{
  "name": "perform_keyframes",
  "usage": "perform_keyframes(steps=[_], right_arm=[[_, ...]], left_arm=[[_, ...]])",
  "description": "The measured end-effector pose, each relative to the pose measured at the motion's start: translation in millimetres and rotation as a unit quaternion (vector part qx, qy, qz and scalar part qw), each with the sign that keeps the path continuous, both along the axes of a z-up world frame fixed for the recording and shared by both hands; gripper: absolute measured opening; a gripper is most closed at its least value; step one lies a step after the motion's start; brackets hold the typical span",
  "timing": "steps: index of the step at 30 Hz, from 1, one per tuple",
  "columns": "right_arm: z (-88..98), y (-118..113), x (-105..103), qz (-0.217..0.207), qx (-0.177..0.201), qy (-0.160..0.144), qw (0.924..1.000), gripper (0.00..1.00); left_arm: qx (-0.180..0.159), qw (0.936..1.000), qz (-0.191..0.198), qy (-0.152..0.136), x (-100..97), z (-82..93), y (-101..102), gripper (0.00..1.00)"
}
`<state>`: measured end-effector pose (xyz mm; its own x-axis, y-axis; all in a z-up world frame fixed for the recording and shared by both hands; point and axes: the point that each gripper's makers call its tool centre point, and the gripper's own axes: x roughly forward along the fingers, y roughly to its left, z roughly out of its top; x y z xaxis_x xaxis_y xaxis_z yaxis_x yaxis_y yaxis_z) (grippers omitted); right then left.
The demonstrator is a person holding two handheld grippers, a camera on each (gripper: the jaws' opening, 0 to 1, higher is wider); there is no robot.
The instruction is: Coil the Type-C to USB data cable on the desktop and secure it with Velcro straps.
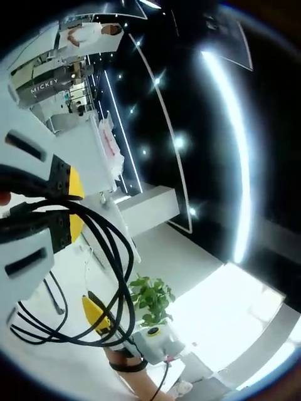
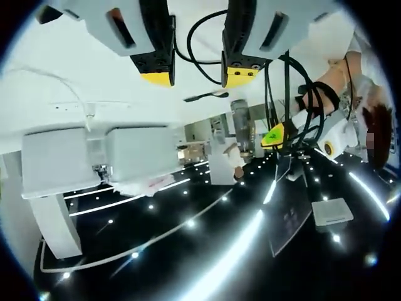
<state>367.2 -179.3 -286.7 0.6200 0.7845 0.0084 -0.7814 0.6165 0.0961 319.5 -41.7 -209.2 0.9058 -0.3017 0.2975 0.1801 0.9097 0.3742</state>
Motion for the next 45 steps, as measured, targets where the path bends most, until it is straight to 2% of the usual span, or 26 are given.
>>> perform_keyframes(steps=[9,12,16,18,22,27,30,35,45], right_arm=[[-6.1,-12.3,10.0,-0.016,-0.006,0.003,0.9998,0.29],[-16.2,-9.6,12.1,-0.011,-0.015,0.018,0.9997,0.29],[-37.5,-0.1,7.2,0.006,-0.062,0.031,0.9976,0.29],[-47.5,4.8,5.2,0.011,-0.074,0.048,0.9961,0.28],[-62.5,9.0,3.3,0.011,-0.092,0.067,0.9934,0.23],[-71.9,7.9,10.2,-0.002,-0.105,0.073,0.9917,0.18],[-73.2,7.6,11.4,-0.006,-0.104,0.078,0.9915,0.07],[-60.1,3.5,13.5,-0.018,-0.123,0.03,0.9917,0.04],[-28.3,-5.2,11.3,-0.047,-0.1,-0.028,0.9935,0.03]], left_arm=[[-0.001,1.0,-0.001,-0.002,-0.2,1.1,-1.8,0.06],[0.001,1.0,-0.004,-0.007,-2.3,3.0,-4.5,0.06],[0.005,0.9999,-0.009,-0.012,-4.9,4.9,-8.3,0.06],[0.007,0.9998,-0.012,-0.016,-6.3,6.1,-9.9,0.06],[0.006,0.9994,-0.022,-0.024,-9.5,8.7,-14.0,0.06],[0.014,0.9983,-0.046,-0.032,-15.7,10.7,-26.0,0.07],[0.022,0.9975,-0.057,-0.034,-18.4,10.3,-33.1,0.06],[0.033,0.9971,-0.06,-0.034,-18.2,7.7,-37.8,0.06],[0.027,0.9977,-0.059,-0.019,-13.2,2.3,-35.4,0.06]])
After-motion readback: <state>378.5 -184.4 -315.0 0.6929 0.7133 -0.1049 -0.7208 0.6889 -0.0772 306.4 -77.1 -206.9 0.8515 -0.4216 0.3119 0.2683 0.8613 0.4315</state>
